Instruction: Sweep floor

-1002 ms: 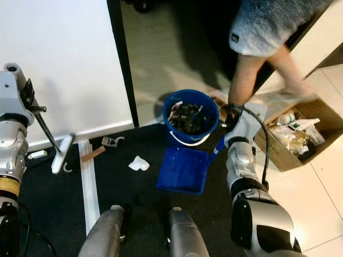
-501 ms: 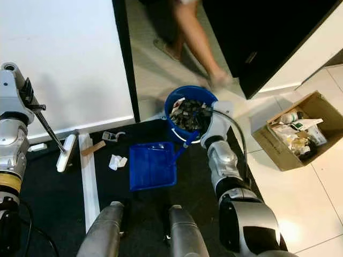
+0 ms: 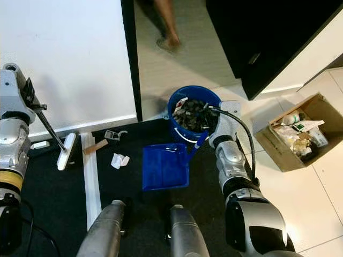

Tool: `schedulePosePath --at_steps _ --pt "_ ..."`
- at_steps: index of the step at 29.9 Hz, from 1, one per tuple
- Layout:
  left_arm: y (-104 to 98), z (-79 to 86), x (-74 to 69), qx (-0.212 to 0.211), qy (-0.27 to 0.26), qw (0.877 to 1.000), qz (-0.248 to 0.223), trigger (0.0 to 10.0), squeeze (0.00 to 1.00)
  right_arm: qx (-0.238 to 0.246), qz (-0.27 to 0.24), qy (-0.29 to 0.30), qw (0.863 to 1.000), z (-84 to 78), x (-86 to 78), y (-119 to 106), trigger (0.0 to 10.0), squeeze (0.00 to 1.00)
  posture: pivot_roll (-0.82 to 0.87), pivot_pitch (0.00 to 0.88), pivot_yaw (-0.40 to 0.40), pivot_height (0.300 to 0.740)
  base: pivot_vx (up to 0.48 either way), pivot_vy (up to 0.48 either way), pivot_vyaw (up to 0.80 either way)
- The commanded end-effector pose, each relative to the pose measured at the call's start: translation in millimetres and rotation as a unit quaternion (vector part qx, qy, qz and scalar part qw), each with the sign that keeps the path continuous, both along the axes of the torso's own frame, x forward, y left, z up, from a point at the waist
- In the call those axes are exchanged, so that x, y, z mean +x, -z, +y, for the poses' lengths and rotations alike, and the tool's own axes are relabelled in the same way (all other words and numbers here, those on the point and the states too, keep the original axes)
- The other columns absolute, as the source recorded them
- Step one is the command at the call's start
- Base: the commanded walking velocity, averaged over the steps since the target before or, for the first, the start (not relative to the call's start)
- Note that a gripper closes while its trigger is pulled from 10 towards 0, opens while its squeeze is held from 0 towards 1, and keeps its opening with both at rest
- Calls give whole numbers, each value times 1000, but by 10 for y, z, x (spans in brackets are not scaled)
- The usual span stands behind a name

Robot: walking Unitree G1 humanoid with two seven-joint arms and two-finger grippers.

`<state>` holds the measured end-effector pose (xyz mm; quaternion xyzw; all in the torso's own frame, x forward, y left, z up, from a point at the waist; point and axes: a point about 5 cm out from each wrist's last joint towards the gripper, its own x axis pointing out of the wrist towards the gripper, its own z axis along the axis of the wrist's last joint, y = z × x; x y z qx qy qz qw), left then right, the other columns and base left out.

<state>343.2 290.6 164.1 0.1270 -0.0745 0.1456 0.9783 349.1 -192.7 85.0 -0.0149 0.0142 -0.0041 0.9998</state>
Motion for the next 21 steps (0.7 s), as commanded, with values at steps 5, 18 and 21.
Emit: schedulePosePath --at_steps 5,18,21 --pt "-121 -114 95 54 59 997 -16 10000 0 -49 -3 21 999 10 12 -16 10000 0 112 291 -28 740 0 0 0" --pt "126 -651 253 87 176 980 43 10000 0 -21 60 -19 998 334 17 137 10000 0 56 361 16 740 0 0 0" --pt "256 -868 285 93 201 972 74 10000 0 10 64 -36 997 491 86 69 10000 0 38 373 29 740 0 0 0"
